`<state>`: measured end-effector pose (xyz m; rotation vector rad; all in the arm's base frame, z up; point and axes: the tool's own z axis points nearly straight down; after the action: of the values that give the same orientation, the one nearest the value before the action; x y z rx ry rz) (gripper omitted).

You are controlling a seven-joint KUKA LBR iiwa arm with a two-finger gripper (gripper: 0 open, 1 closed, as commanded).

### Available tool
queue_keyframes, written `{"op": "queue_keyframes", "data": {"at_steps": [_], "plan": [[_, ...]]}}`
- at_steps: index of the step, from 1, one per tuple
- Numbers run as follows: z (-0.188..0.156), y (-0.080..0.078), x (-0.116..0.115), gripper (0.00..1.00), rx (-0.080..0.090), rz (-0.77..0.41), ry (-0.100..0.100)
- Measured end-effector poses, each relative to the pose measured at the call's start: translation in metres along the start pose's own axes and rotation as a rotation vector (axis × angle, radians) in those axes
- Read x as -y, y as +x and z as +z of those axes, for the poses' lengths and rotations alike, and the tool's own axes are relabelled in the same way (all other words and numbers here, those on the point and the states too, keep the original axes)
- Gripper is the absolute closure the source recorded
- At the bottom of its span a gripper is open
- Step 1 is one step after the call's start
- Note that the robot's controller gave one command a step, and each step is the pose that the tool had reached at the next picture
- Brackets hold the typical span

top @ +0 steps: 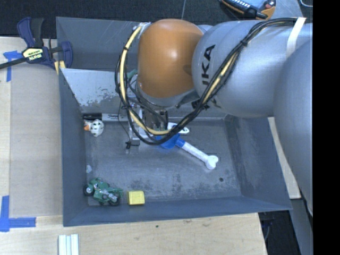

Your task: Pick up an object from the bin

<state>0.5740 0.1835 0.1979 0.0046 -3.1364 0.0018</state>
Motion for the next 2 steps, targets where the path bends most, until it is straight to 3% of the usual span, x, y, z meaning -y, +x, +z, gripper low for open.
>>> {"op": "queue_keyframes", "data": {"at_steps": [1,2], "plan": [[-0.051,0.007,0.058,0.0,0.008,0.192,-0.001],[0.011,0.045,0.111,0.0,0.004,0.436,0.001]]}}
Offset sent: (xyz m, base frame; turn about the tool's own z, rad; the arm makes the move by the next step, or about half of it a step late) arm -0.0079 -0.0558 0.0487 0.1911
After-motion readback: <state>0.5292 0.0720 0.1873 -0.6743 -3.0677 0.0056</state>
